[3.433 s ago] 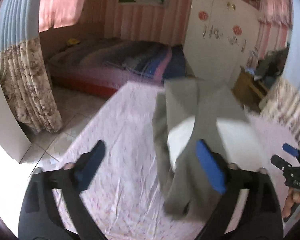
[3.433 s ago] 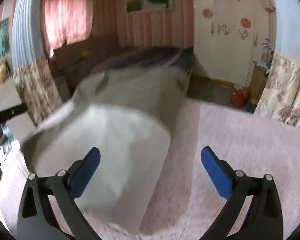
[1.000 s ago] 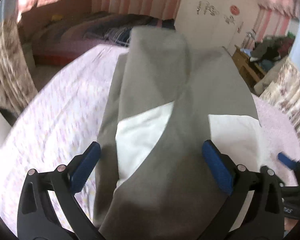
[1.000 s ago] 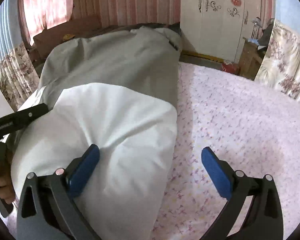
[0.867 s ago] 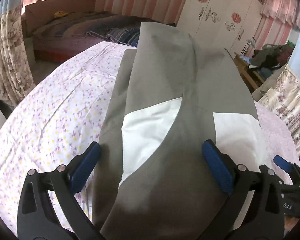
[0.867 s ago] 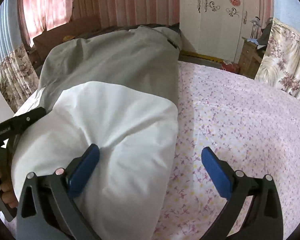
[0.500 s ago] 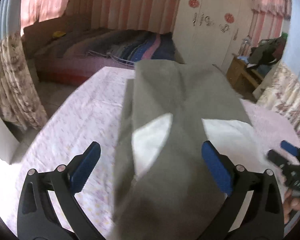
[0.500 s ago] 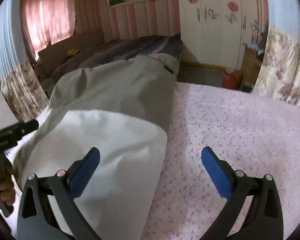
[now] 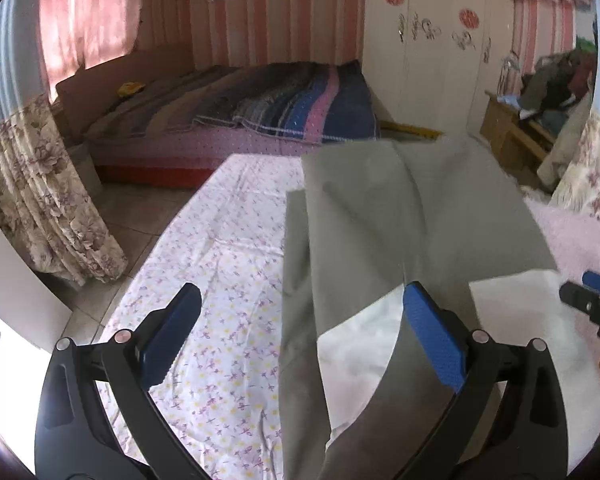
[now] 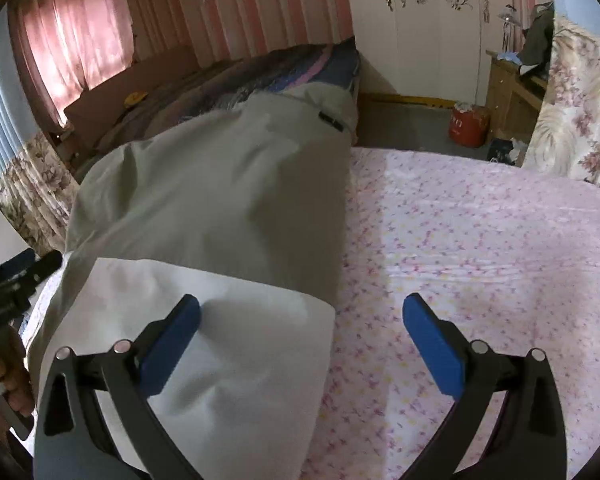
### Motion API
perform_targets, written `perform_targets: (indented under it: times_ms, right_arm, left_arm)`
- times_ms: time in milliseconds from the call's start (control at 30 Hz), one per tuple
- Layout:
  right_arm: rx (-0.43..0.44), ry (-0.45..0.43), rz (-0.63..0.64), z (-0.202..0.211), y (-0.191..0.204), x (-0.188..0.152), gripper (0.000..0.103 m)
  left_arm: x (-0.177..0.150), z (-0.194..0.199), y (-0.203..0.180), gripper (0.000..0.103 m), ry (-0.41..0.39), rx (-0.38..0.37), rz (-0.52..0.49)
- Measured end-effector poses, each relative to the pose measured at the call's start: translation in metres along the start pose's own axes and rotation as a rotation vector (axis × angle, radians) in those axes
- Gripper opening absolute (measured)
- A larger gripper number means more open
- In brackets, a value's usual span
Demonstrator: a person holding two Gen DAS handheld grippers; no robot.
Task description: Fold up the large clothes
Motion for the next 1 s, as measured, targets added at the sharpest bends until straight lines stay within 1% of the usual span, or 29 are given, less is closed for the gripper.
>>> perform_targets:
  times_ms: [267, 400, 433, 467, 500, 533, 633, 733, 800, 833, 867, 900, 933, 967, 1000]
  right_arm:
    - [-0.005, 0.128, 0.004, -0.027, 0.005, 0.0, 0.101]
    - [0.038, 0.164, -0.021, -0.038, 0.003, 0.001, 0.101]
    - [0.061, 0.174, -0.035, -0.04, 0.003, 0.001, 0.097]
    - [0.095, 0.178, -0.05, -0.04, 0.004, 0.002, 0.091]
    - [0.14, 0.176, -0.072, -0.04, 0.006, 0.003, 0.077]
    - [0.158, 0.178, -0.082, -0.039, 0.008, 0.004, 0.074]
    - [0.139, 0.188, -0.052, -0.04, 0.014, 0.004, 0.065]
    - [0.114, 0.171, -0.026, -0.04, 0.019, 0.005, 0.055]
    - [0.086, 0.143, 0.04, -0.035, 0.028, 0.005, 0.041]
    - [0.076, 0.113, 0.077, -0.03, 0.033, 0.005, 0.033]
    - [0.077, 0.094, 0.085, -0.025, 0.035, 0.006, 0.031]
    - [0.079, 0.075, 0.087, -0.021, 0.036, 0.007, 0.027]
    - [0.084, 0.048, 0.088, -0.014, 0.036, 0.01, 0.025]
    - [0.085, 0.027, 0.095, -0.009, 0.035, 0.012, 0.024]
    - [0.078, 0.004, 0.104, -0.001, 0.034, 0.015, 0.022]
  left_arm:
    - [-0.021, -0.027, -0.023, 0.1, 0.086, -0.068, -0.063]
    - [-0.024, -0.037, -0.024, 0.1, 0.117, -0.097, -0.046]
    - [-0.025, -0.038, -0.024, 0.1, 0.121, -0.103, -0.039]
    - [-0.025, -0.039, -0.024, 0.1, 0.124, -0.107, -0.035]
    - [-0.026, -0.039, -0.023, 0.1, 0.129, -0.117, -0.027]
    - [-0.027, -0.039, -0.023, 0.1, 0.132, -0.125, -0.024]
    - [-0.028, -0.039, -0.023, 0.1, 0.136, -0.127, -0.024]
    - [-0.028, -0.039, -0.024, 0.1, 0.132, -0.115, -0.013]
    - [-0.028, -0.038, -0.024, 0.1, 0.125, -0.107, 0.0]
    - [-0.028, -0.038, -0.024, 0.1, 0.122, -0.105, 0.007]
    - [-0.029, -0.037, -0.024, 0.099, 0.12, -0.104, 0.014]
    - [-0.028, -0.035, -0.027, 0.094, 0.116, -0.108, 0.014]
    - [-0.028, -0.032, -0.03, 0.081, 0.11, -0.115, 0.006]
    - [-0.028, -0.029, -0.036, 0.073, 0.107, -0.13, -0.002]
    - [-0.028, -0.024, -0.046, 0.052, 0.11, -0.162, -0.008]
Point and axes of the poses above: each gripper's, at about its wrist camera, not at the fingertips, and z roughly against the way its jaws point, y to its left, x to its top, the point moved 8 cm from there along -z, roughly the way its jaws point, and after that the axes turned 8 degrees about x, right-handed, at the moved point
